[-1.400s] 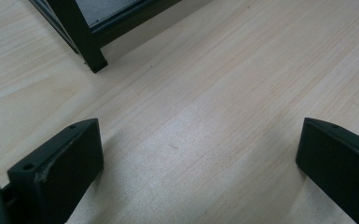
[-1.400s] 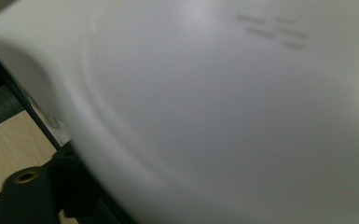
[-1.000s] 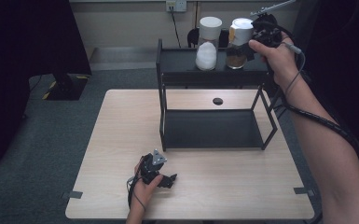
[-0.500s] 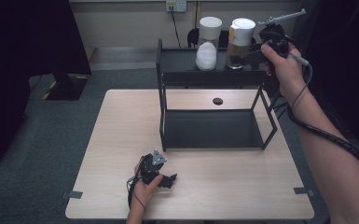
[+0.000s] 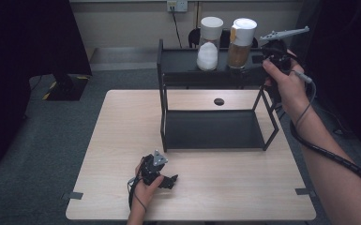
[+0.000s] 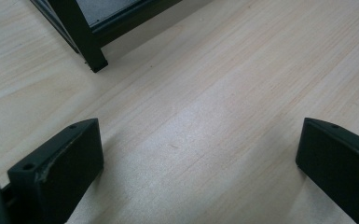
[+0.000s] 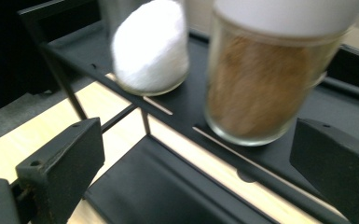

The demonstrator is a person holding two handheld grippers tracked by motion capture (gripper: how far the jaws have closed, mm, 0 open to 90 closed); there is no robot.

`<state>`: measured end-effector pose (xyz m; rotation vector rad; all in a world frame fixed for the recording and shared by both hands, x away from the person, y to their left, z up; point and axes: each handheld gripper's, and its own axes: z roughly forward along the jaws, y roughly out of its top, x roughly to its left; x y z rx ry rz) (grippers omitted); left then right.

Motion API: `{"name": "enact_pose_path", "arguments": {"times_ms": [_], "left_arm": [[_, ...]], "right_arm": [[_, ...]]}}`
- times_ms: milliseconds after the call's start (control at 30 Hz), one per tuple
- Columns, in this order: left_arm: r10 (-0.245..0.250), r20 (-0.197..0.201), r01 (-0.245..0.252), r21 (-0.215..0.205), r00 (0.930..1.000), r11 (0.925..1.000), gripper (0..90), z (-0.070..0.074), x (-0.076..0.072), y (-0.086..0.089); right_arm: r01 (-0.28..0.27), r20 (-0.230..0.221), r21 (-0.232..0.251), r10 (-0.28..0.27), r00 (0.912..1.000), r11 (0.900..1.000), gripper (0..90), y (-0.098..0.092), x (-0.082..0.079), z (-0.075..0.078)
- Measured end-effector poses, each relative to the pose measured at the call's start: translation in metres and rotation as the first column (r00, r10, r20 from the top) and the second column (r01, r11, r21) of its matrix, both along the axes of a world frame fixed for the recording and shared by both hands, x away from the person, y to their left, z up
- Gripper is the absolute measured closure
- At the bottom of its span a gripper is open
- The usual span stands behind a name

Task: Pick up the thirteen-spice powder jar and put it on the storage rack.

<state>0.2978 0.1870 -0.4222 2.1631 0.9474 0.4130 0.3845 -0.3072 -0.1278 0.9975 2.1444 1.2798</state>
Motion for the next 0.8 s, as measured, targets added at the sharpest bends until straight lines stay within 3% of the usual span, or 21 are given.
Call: {"name": "enact_pose_path", "arguments": {"times_ms": [800], "left_arm": [[0.000, 0.000, 0.000, 0.000, 1.0000, 1.0000, 0.0, 0.000, 0.000, 0.000]], "right_arm": [[-0.073, -0.019, 0.053, 0.074, 0.9971, 0.996, 3.4, -0.006, -0.034, -0.049]]}}
